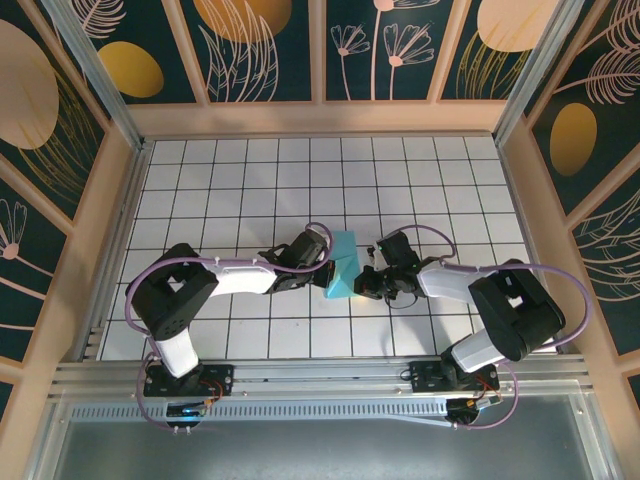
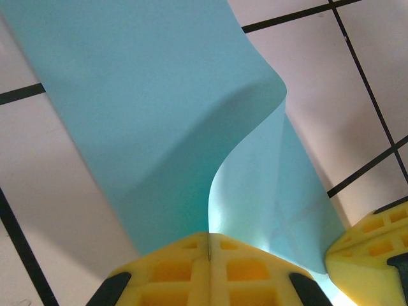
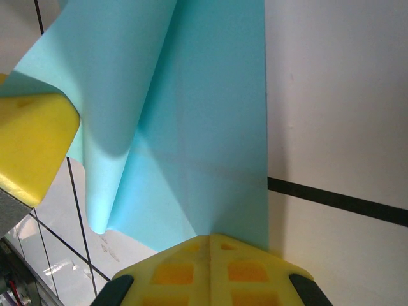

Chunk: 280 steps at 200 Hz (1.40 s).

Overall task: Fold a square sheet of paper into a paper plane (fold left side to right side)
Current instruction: Fold the triangle a second time at the center of the table.

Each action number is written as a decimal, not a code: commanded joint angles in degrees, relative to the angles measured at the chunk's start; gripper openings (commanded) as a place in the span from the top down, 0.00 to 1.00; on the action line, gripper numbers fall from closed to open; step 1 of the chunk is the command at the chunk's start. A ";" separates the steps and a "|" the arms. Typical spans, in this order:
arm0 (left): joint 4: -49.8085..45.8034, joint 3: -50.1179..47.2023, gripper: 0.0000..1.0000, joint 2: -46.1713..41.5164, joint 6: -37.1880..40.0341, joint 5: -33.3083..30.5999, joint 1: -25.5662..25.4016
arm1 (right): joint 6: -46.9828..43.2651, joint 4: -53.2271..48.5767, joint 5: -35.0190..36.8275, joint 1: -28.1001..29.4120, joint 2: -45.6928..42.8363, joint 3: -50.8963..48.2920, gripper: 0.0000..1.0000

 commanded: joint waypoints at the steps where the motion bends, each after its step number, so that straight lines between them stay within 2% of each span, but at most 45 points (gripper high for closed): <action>1: -0.48 1.34 1.00 0.91 1.09 -0.31 0.52 | -1.37 -3.40 2.19 0.42 1.25 0.37 1.00; 214: -1.40 3.36 1.00 3.93 2.70 -1.35 0.52 | -2.13 -5.22 3.69 0.42 1.66 0.99 1.00; 280: -1.00 2.85 1.00 5.23 2.96 -1.25 0.52 | -1.81 -3.99 1.50 0.14 0.15 1.41 1.00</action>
